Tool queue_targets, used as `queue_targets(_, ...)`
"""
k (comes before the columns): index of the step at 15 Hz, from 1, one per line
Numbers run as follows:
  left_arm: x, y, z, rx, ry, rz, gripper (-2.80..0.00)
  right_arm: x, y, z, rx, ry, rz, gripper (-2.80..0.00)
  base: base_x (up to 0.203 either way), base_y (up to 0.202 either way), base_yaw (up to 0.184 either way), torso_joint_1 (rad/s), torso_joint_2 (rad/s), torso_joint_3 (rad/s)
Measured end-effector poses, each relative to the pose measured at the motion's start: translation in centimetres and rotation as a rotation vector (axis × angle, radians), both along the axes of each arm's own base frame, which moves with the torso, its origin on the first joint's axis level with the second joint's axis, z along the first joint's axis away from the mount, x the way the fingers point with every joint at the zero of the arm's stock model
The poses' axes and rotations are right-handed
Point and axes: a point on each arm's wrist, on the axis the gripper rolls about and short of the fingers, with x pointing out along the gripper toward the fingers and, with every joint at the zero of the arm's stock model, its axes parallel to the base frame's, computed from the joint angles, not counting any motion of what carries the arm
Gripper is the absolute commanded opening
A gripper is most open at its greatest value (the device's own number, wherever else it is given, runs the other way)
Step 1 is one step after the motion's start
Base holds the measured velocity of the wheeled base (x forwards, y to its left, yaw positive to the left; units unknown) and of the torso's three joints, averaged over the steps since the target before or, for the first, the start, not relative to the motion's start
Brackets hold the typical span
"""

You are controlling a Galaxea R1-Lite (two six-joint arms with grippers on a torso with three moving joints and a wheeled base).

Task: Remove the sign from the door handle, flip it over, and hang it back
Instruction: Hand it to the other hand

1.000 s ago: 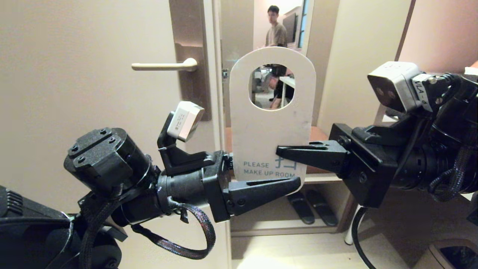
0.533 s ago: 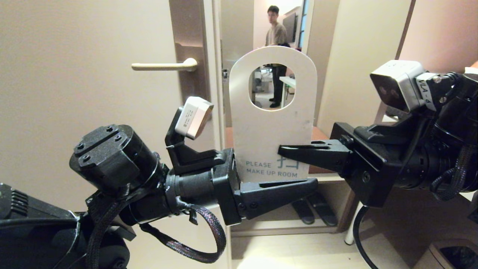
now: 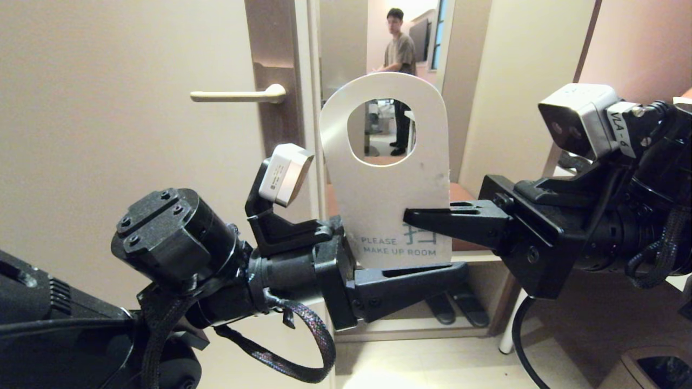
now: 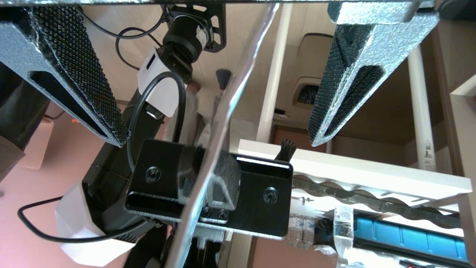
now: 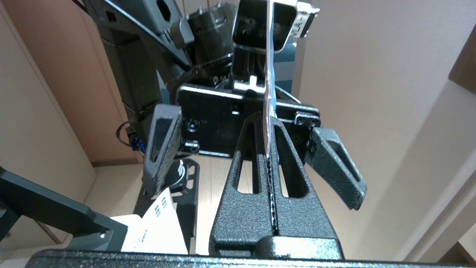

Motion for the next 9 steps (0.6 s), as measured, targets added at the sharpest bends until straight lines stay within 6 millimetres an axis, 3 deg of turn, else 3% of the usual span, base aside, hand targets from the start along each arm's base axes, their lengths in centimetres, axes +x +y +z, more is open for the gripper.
queue_targets(9, 1.6, 1.0, -0.7, 0.006, 0.067, 0.045, 0.00, -0.4, -0.4, -0.4, -0.007, 0.013, -0.005, -2.80, 0.000, 0.000, 0.000, 0.000, 0.00, 0.000)
